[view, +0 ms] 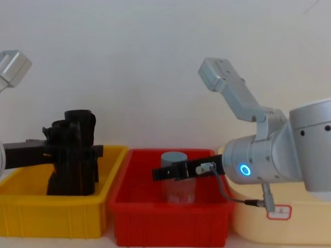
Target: Pick up the garbage bag with the one hand and transfer it to the other hand.
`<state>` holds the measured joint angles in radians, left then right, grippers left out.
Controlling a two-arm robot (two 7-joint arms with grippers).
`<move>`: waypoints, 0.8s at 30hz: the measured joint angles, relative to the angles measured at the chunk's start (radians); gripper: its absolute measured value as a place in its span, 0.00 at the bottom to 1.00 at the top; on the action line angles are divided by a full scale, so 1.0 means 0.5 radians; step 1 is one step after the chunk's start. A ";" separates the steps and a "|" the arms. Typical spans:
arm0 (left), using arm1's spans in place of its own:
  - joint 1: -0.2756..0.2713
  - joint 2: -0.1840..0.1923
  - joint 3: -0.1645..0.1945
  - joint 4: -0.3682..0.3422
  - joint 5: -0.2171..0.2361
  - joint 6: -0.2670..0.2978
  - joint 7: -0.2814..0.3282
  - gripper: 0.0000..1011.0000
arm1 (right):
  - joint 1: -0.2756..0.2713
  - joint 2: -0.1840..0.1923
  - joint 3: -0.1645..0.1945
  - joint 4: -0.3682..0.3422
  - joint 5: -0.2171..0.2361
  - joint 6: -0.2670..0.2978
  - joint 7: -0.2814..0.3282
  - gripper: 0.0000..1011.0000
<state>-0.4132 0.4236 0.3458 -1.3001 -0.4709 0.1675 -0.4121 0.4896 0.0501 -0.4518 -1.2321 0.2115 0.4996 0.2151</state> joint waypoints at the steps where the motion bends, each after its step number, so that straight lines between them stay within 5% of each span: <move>1: 0.000 -0.001 0.000 0.002 0.001 0.000 0.000 0.99 | 0.002 0.000 -0.001 0.007 -0.002 0.000 0.001 0.99; 24: 0.019 -0.013 -0.011 0.012 0.017 0.019 0.006 0.99 | 0.021 -0.015 -0.001 0.077 -0.055 -0.004 0.025 0.99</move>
<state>-0.4035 0.4173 0.3404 -1.2942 -0.4621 0.1772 -0.4088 0.5003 0.0427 -0.4522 -1.1937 0.1839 0.4976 0.2273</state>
